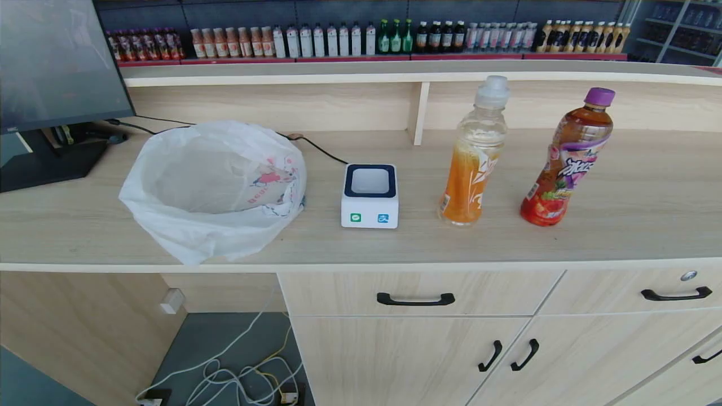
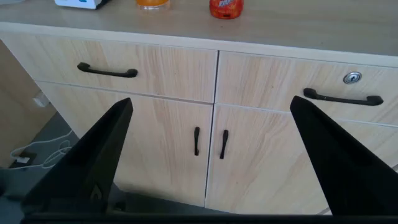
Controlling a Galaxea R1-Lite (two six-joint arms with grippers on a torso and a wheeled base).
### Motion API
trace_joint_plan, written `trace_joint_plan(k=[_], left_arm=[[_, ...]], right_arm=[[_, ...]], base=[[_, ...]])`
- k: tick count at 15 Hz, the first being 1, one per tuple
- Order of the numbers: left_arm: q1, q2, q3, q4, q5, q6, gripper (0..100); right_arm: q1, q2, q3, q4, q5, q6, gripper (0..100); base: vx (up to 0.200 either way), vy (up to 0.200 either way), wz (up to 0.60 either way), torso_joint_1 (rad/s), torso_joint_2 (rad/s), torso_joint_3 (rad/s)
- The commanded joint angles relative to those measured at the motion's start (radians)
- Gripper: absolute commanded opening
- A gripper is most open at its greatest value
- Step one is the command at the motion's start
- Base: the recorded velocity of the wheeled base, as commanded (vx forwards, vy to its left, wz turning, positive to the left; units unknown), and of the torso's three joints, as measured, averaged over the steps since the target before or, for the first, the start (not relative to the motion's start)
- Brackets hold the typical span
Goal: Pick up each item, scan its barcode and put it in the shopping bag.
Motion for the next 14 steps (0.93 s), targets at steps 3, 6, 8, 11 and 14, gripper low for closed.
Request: trace_joint_plan(k=[3,6,8,11,14], left_arm=[[0.000,0.000,0.000,0.000,0.000,0.000,100],[0.000,0.000,0.000,0.000,0.000,0.000,100],[0.000,0.000,0.000,0.000,0.000,0.000,100],[0.000,0.000,0.000,0.000,0.000,0.000,100],[0.000,0.000,0.002,0.000,0.000,0.000,100]], right_arm=[[0.030,0.168,0.005,-0.094,0.001,-0.003,100],[0.030,0.293,0.006,-0.202,0.001,-0.023,100],[0.030,0.397,0.022,-0.337,0.001,-0.023,100],[0.061,0.575,0.011,-0.518,-0.001,-0.035,100],[0.115,0.787,-0.033,-0.688,-0.001,-0.047,100]], base=[[0.000,0.000,0.00,0.000,0.00,0.000],[0.000,0.000,0.00,0.000,0.00,0.000],[0.000,0.000,0.00,0.000,0.00,0.000],[0.000,0.000,0.00,0.000,0.00,0.000],[0.000,0.000,0.00,0.000,0.00,0.000]])
